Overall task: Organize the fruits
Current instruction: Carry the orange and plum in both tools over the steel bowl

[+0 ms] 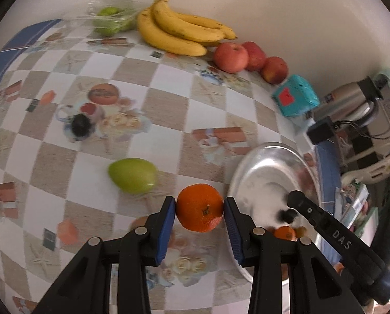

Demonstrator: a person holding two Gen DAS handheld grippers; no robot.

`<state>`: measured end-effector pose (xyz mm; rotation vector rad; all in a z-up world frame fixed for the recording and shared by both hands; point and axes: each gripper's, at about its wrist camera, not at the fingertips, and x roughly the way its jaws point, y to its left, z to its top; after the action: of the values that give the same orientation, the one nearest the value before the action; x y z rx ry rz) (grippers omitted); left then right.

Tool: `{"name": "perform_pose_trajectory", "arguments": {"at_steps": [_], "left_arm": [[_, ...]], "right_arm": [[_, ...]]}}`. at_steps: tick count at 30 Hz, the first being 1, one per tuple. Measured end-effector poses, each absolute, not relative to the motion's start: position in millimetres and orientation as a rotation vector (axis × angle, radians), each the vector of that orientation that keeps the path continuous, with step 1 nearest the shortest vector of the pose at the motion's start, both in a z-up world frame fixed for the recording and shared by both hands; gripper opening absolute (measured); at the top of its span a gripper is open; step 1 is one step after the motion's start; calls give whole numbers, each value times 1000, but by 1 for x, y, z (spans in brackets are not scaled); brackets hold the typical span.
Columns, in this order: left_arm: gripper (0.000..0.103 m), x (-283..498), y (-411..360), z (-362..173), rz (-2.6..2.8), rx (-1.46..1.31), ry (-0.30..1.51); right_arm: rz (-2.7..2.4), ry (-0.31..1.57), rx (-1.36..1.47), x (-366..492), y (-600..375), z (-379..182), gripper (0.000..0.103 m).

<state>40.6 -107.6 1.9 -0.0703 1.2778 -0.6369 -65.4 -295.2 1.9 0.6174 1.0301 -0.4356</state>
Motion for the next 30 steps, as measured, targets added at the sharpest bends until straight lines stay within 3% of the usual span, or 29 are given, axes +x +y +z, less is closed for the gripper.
{"name": "perform_pose_trajectory", "arguments": {"at_steps": [30], "left_arm": [[41, -5, -176, -15, -834, 115, 1199]], "right_arm": [[-483, 1044, 732, -91, -323, -17, 27]]}}
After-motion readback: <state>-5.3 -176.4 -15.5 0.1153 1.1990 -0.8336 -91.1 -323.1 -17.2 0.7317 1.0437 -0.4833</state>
